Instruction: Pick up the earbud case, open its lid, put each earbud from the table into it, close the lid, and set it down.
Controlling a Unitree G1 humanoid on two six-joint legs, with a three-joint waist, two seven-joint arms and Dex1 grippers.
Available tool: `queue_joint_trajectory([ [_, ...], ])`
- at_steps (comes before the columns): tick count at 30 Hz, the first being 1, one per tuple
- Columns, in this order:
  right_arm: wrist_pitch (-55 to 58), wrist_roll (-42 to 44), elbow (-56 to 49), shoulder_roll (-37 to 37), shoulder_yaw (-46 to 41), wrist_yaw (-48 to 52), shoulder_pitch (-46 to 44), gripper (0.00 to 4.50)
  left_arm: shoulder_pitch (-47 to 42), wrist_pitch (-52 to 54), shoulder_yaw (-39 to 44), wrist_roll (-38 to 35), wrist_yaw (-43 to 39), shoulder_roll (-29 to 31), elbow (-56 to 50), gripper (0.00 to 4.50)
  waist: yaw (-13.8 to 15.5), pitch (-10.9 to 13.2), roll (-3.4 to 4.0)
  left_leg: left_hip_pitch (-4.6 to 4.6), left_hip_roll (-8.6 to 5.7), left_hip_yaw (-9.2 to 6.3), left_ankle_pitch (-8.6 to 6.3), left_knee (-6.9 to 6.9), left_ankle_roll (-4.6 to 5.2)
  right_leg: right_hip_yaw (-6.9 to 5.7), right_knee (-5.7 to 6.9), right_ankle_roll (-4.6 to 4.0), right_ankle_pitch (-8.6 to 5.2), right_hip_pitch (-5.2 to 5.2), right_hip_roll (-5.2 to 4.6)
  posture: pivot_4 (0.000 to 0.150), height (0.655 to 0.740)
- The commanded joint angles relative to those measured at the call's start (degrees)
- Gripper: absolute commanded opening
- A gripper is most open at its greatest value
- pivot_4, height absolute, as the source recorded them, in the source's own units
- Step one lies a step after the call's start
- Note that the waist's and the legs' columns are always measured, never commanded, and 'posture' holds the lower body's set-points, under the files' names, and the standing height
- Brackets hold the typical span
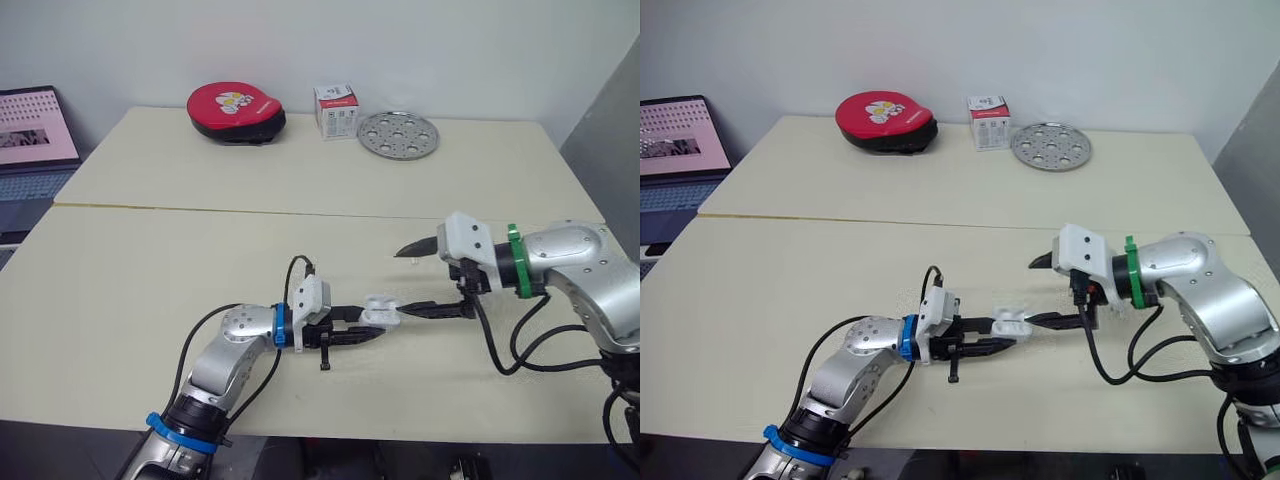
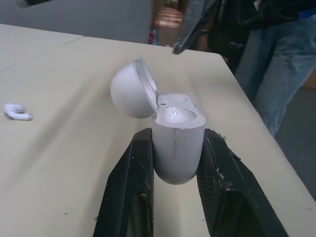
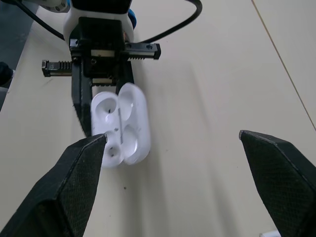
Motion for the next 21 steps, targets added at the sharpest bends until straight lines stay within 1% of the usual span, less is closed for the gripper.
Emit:
queue_joint_trajectory([
  [1,-7.33,0.58,-1.67,-0.12,-7.88,-1.51,5.15,4.50,0.54,-1.11,4.84,-1.19,4.51,-0.79,-0.42,0.81,-0.01,0.00,0.00,0.01,0.00,0.01,0.00,0.00,0.00,0.02,0.00,0.00,0.00,0.00,0.00,0.150,0.7400],
  [2,-9.91,-0.05,-1.58,0.19,-10.25,-2.64,7.65,4.50,0.90,-1.99,6.37,-0.88,5.99,-0.74,-0.10,0.81,0.01,-0.01,-0.02,0.01,0.00,0.00,0.00,0.00,0.00,0.01,0.00,0.00,0.00,0.00,0.00,0.150,0.7400],
  [6,-10.49,1.47,-0.93,1.49,-19.68,-6.76,17.46,4.50,2.73,-3.54,12.51,-0.81,11.76,-0.76,0.71,0.81,0.00,-0.01,-0.02,0.02,0.01,-0.02,0.00,-0.02,0.01,-0.02,0.00,0.00,0.00,0.03,0.01,0.150,0.7400],
  [9,-13.38,1.08,1.31,5.49,-29.28,-11.06,27.20,4.50,4.84,-5.35,16.94,-0.20,15.35,-0.08,1.15,0.81,0.01,-0.03,-0.03,0.05,0.01,-0.02,0.00,0.00,0.00,-0.02,0.02,0.00,0.00,0.09,0.01,0.150,0.7400],
  [13,-21.38,-1.98,5.68,9.47,-38.32,-13.95,39.42,4.50,7.00,-6.46,21.71,-0.36,18.97,0.97,1.47,0.81,0.29,-0.04,-0.02,0.12,0.00,0.00,0.01,-0.04,0.00,-0.12,-0.12,0.00,0.00,0.26,-0.01,0.150,0.7400],
  [15,-24.27,-2.86,7.33,10.45,-40.64,-14.44,44.01,4.50,7.73,-6.68,22.93,-0.43,19.69,1.48,1.45,0.81,0.21,-0.04,-0.01,0.18,-0.01,0.02,0.00,-0.05,0.00,-0.11,-0.16,0.00,0.00,0.34,-0.01,0.150,0.7400],
  [17,-27.57,-4.03,9.81,10.97,-42.02,-14.44,47.84,4.50,8.08,-6.73,23.74,-0.51,20.31,1.73,1.45,0.81,0.09,-0.03,-0.02,0.47,-0.03,0.08,0.00,-0.10,0.00,-0.05,-0.23,0.01,0.00,0.63,-0.01,0.150,0.7400],
  [19,-30.51,-5.01,12.45,11.06,-42.50,-14.28,50.74,4.50,8.20,-6.92,23.97,-0.40,20.55,1.95,1.44,0.81,-0.14,-0.03,-0.02,0.93,-0.03,0.33,-0.01,-0.22,0.01,0.10,-0.31,0.02,-0.02,1.01,-0.01,0.150,0.7400],
  [21,-32.25,-5.34,14.29,11.05,-42.41,-13.84,52.95,4.50,8.28,-7.07,23.96,-0.34,20.62,2.16,1.22,0.81,-0.24,-0.04,-0.02,1.01,-0.01,0.56,-0.01,-0.22,0.01,0.17,-0.30,0.02,-0.02,1.06,0.01,0.150,0.7400],
])
